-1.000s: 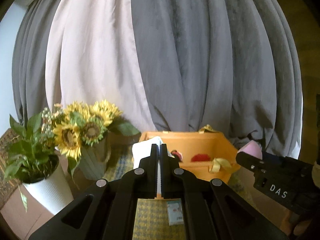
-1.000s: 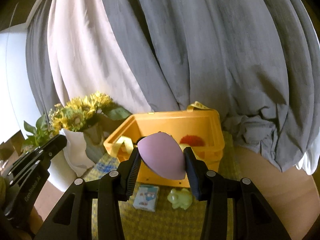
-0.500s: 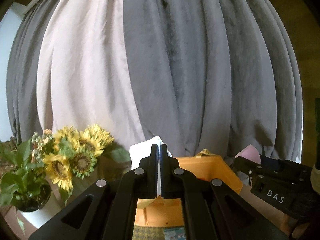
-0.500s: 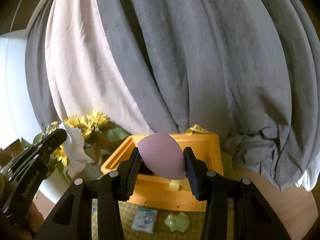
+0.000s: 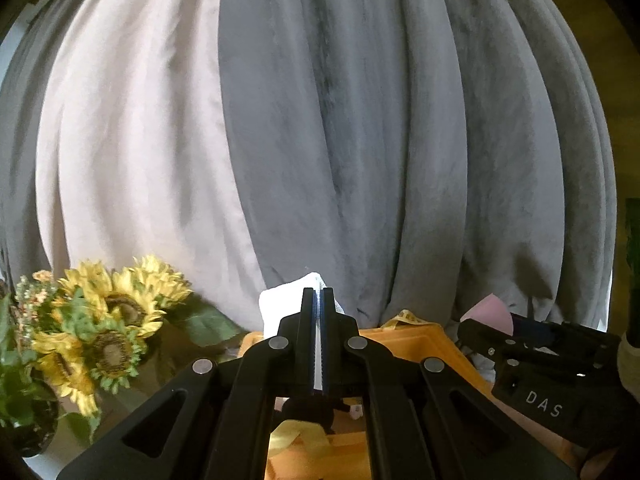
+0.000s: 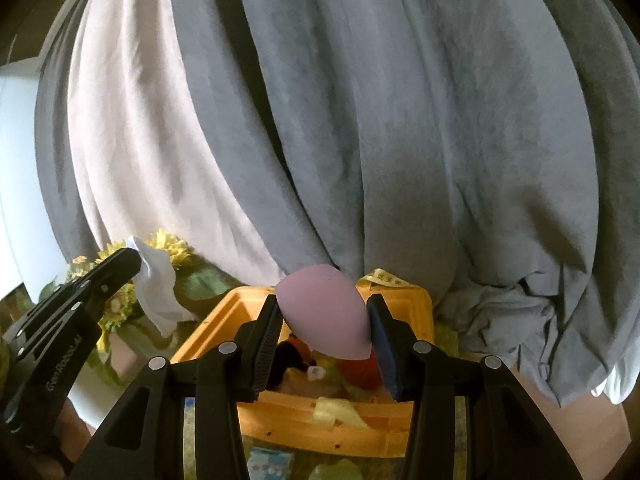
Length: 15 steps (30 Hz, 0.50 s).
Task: Organize soft objects
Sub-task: 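Lift the napkin and sponge and carry both over the orange crate, then open both tools to drop the napkin and sponge into the crate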
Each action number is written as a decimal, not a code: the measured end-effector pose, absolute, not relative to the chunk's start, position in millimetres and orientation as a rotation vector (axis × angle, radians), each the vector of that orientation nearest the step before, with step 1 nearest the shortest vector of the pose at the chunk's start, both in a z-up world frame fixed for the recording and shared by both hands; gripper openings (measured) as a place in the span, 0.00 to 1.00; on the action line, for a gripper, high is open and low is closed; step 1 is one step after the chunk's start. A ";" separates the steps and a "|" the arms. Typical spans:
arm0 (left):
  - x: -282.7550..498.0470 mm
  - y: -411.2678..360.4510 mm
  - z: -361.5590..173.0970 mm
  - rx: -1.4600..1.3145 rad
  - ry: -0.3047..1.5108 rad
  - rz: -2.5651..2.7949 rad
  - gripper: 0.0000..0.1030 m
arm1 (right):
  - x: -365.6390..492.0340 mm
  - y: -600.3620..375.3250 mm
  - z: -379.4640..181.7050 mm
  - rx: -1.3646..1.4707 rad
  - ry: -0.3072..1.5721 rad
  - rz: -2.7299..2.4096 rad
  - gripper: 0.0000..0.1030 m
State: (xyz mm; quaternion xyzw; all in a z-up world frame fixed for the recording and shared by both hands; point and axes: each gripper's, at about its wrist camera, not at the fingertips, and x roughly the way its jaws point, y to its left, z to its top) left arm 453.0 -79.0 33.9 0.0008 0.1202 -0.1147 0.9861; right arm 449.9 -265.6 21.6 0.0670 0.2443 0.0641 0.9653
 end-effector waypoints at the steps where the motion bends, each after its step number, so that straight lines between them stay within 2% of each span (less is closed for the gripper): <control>1: 457.5 -80.2 32.6 -0.001 0.248 -0.234 0.04 | 454.3 -266.3 20.0 0.136 0.501 0.130 0.44; 15: 520.0 -103.8 -2.3 -0.007 0.391 -0.294 0.04 | 514.7 -279.5 -25.7 0.158 0.656 0.122 0.44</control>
